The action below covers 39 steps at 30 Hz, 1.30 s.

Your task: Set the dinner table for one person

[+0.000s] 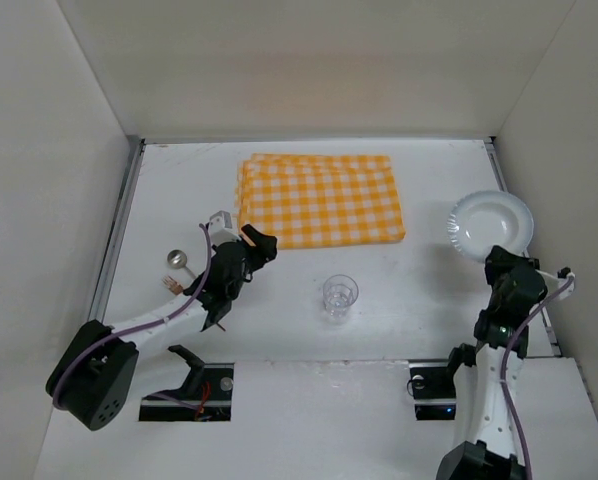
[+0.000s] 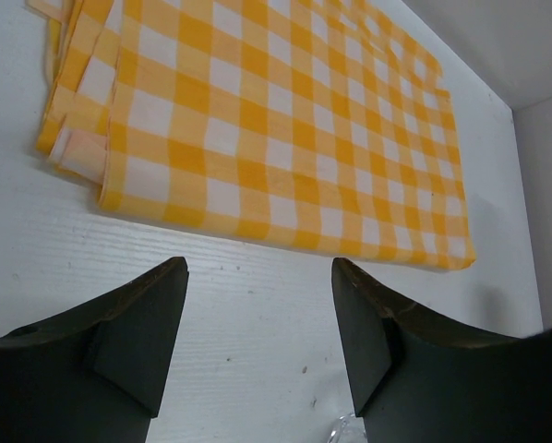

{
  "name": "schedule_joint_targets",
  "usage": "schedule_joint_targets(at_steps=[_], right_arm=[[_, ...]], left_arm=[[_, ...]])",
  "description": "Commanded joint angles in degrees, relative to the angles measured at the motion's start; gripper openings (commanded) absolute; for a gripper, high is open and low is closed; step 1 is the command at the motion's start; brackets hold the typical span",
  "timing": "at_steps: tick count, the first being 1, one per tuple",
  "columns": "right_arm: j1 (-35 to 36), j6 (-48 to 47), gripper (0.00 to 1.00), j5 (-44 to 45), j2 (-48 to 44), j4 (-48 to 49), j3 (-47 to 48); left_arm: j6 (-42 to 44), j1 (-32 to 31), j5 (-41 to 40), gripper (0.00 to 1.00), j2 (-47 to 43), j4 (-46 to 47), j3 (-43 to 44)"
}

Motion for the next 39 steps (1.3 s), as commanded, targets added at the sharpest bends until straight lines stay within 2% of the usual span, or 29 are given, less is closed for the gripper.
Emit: schedule_joint_targets(at_steps=[1,3,7,11,14,20,23,32,39], right_arm=[[3.84,2.46,0.06,-4.69,2.21,5.98,6.68],[8.4,4.74,0.05,-5.75,6.07,9.84,7.82],[22.8,7.3,0.05,-5.75,19.07,20.03,12.38],[34.59,8.18,0.05,-6.19,34.27,29.0,19.76],[39.44,8.79,0.04,-7.16,45.09,34.11,25.3],[42.96,12.75,0.04,-9.35,64.34,39.31,35.67],[44.02,13.37,0.04,-9.19,70.24,38.87,39.54],[46.39,11.44,0.05,-10.24,80.27,31.49,49.04],[47.27,10.47,0.06,-8.92,84.75,26.57,50.54]], left_arm=[[0.04,1.02,-0.44,0.61,-2.0,2.97,-1.0],[0.13,1.45,-0.44,0.61,-2.0,2.97,-1.08],[-0.13,2.95,-0.44,0.6,-2.26,2.97,-1.7],[0.04,4.36,-0.44,0.51,-2.61,2.44,-1.96],[0.3,5.23,-0.61,0.42,-2.53,1.48,-1.79],[0.3,7.87,-0.44,0.39,-3.75,0.24,-2.23],[0.22,8.75,-0.44,0.41,-4.02,0.24,-2.58],[0.22,9.1,-0.17,0.42,-3.58,0.24,-2.49],[0.22,9.1,-0.17,0.42,-2.18,0.42,-2.23]])
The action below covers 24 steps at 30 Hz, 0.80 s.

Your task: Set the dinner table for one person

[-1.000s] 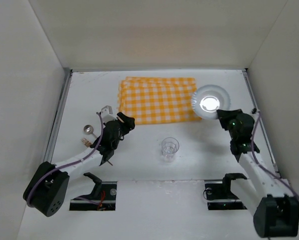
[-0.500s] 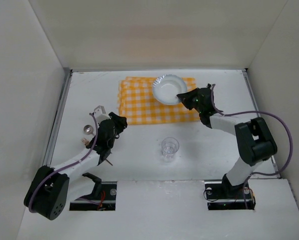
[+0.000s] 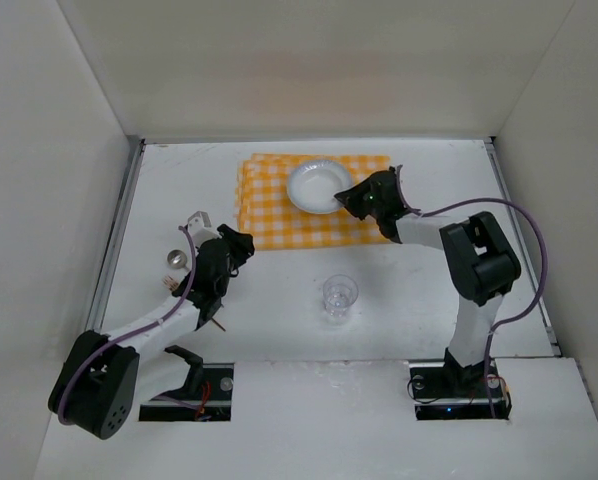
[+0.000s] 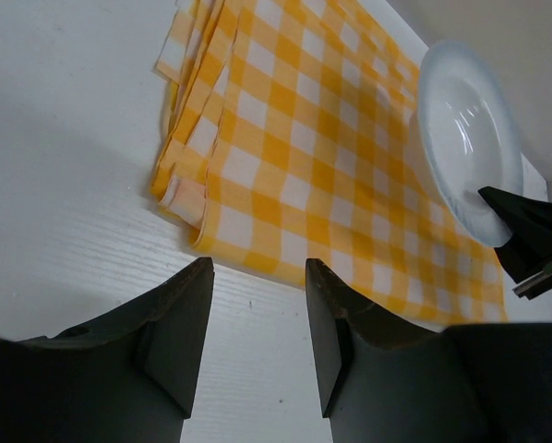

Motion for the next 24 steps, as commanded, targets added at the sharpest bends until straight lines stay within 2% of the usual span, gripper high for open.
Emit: schedule_joint_targets(at_steps=[1,4,6,12,15,18,24], right_arm=[[0.65,0.65,0.06,0.02,1.18,2.43,2.94],[0.83,0.57,0.09,0.64,2.41,2.17,2.15],[0.83,0.48,0.16,0.81,2.76,1.73,1.79],[1.36,-3.02,0.63,4.23,-0.3,-3.27,0.74],[1.53,-5.58,0.76,7.31,-3.9,-7.22,-0.49],[1.53,-8.3,0.81,9.07,-7.77,-9.51,-2.94],[2.14,-14.89,0.79,12.23,-21.11,-12.5,-12.69]], left_arm=[[0.22,0.3,-0.17,0.42,0.34,1.4,-0.2],[0.22,0.21,-0.17,0.42,0.08,1.4,-0.28],[0.22,0.21,-0.35,0.43,-0.1,1.4,-0.37],[0.22,-0.32,-0.61,0.43,0.08,1.4,-0.2],[0.3,-0.41,-0.7,0.43,-0.1,1.23,-0.2],[0.3,-0.23,-0.7,0.43,-0.71,1.23,-0.37],[0.3,-0.49,-0.7,0.41,-1.6,0.61,-0.28]])
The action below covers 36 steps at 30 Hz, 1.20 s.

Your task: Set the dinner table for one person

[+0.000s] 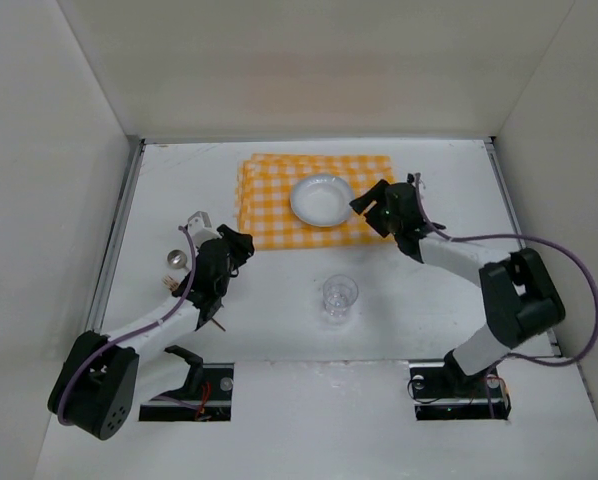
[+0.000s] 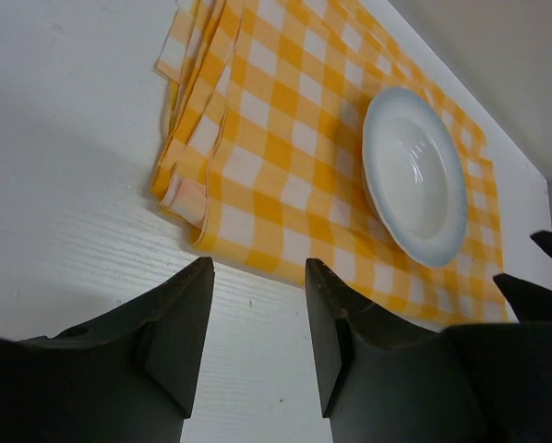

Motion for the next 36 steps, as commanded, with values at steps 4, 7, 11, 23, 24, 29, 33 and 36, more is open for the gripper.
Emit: schedule_joint_targets(at_steps=[4,7,11,23,24,29,33,36], right_arm=[[4.62,-15.58,0.36,7.02,-20.15,-10.4,-7.9],[10.68,-22.27,0.11,12.2,-28.07,-22.26,-7.29],[19.64,-25.71,0.15,16.7,-32.57,-32.64,-6.76],[30.56,-25.98,0.48,16.53,-28.28,-39.79,-6.68],[31.0,-26.33,0.48,16.18,-27.05,-39.79,-6.41],[31.8,-26.77,0.4,16.26,-21.78,-39.0,-5.88],[32.24,-26.6,0.16,16.96,-20.62,-38.46,-5.36],[32.24,-26.42,0.09,20.64,-23.69,-40.48,-4.04]], left_arm=[[0.63,-1.81,-0.68,0.28,-0.08,0.74,0.48],[0.81,-3.04,-0.68,0.17,1.06,0.39,1.36],[1.34,-5.06,-1.2,0.15,2.12,-0.22,2.42],[1.43,-5.86,-2.61,0.26,4.14,0.83,2.42],[1.43,-5.77,-2.7,0.27,4.23,0.92,2.33],[1.43,-5.24,-2.7,0.3,3.79,0.92,1.98],[1.43,-4.8,-2.7,0.31,3.44,0.74,1.89],[1.43,-4.72,-2.7,0.31,3.26,0.74,1.72]])
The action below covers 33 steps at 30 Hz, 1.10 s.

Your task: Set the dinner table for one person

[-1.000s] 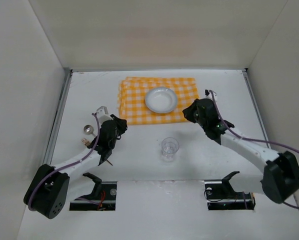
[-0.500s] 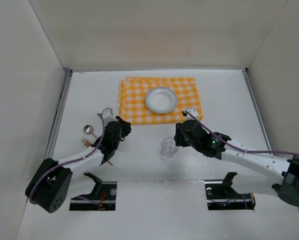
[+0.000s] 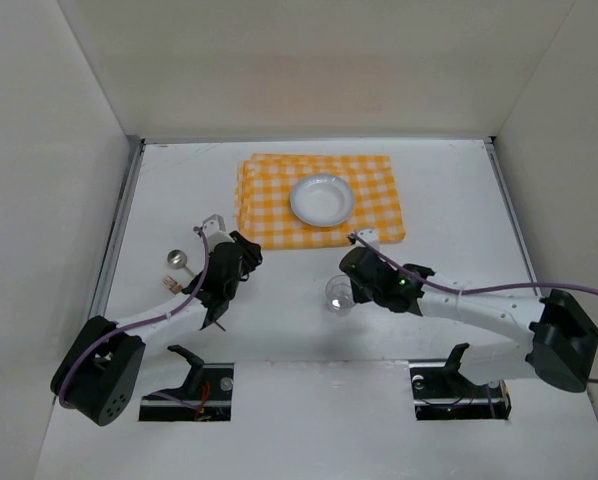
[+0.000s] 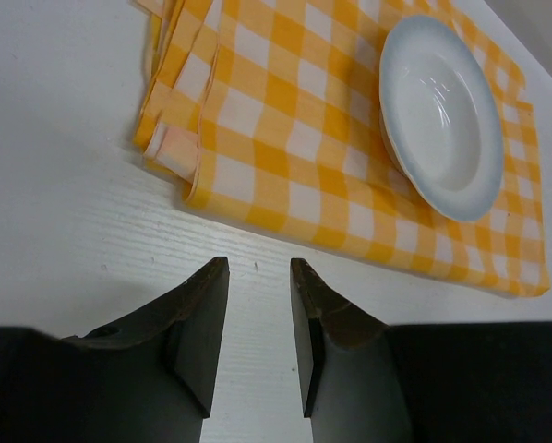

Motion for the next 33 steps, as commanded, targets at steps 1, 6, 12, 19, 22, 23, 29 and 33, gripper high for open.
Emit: schedule_joint_targets(at_steps=[1,6,12,19,22,23,29,33], right_arm=[[0.46,-1.13,0.08,4.37,-4.77,-2.93,4.38],[-6.03,-4.99,0.07,5.43,-9.61,-1.9,10.43],[-22.02,-10.45,0.07,3.59,-0.24,7.33,20.62],[-33.2,-13.17,0.07,2.53,18.93,8.83,38.55],[-35.84,-13.35,0.07,1.13,26.75,7.26,46.11],[-36.71,-12.92,0.07,0.52,29.03,7.08,48.05],[-38.74,-11.59,0.07,-1.51,38.27,6.46,55.53],[-39.36,-11.15,0.07,-1.6,42.85,5.93,59.22]], left_arm=[[0.66,0.53,-1.17,0.31,-0.94,1.83,1.17],[0.48,0.53,-1.17,0.31,-0.58,1.92,1.26],[0.66,0.79,-1.17,0.34,-0.5,1.83,1.08],[0.66,1.15,-1.17,0.35,-0.67,1.57,1.08],[0.66,1.23,-1.17,0.35,-0.15,1.57,1.35],[0.75,1.32,-1.17,0.35,0.03,1.57,1.35],[0.75,1.59,-1.08,0.36,0.47,1.66,1.35],[0.75,1.59,-1.08,0.36,1.35,1.83,1.52]])
